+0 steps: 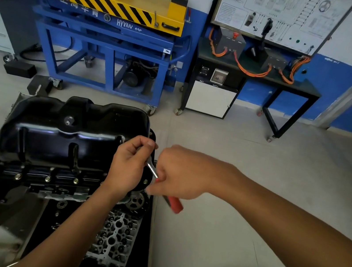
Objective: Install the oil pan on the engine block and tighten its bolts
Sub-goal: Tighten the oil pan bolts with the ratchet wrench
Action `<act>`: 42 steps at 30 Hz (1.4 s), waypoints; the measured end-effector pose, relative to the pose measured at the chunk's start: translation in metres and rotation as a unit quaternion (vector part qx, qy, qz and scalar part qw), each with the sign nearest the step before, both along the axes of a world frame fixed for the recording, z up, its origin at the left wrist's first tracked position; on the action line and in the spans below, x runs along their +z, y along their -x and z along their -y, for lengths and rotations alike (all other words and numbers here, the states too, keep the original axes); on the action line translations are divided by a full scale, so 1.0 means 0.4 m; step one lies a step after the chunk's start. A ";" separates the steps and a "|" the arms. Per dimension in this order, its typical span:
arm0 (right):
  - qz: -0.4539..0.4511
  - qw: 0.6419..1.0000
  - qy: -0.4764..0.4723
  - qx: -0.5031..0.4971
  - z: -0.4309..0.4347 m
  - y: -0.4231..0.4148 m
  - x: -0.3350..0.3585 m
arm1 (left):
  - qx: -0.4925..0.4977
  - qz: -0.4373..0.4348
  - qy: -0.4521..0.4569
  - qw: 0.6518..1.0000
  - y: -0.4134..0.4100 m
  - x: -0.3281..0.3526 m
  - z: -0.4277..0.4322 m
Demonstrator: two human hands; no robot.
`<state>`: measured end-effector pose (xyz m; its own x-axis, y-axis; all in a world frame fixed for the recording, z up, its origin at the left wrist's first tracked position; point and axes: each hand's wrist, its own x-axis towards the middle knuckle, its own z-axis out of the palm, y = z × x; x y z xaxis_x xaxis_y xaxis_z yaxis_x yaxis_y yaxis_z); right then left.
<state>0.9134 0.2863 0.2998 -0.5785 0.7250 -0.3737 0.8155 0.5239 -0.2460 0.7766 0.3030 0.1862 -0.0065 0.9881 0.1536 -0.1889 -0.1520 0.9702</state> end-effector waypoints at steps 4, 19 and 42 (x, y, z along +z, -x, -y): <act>-0.003 1.000 -0.012 -0.001 0.001 0.023 -0.017 | -0.007 -0.016 -0.002 1.000 -0.006 0.009 0.005; 0.071 0.994 -0.081 -0.030 -0.073 -0.014 -0.003 | -0.109 -0.040 0.072 0.991 0.009 0.020 0.009; -0.003 0.999 -0.041 0.023 0.017 0.021 -0.017 | -0.079 -0.032 0.007 0.996 0.029 0.008 -0.008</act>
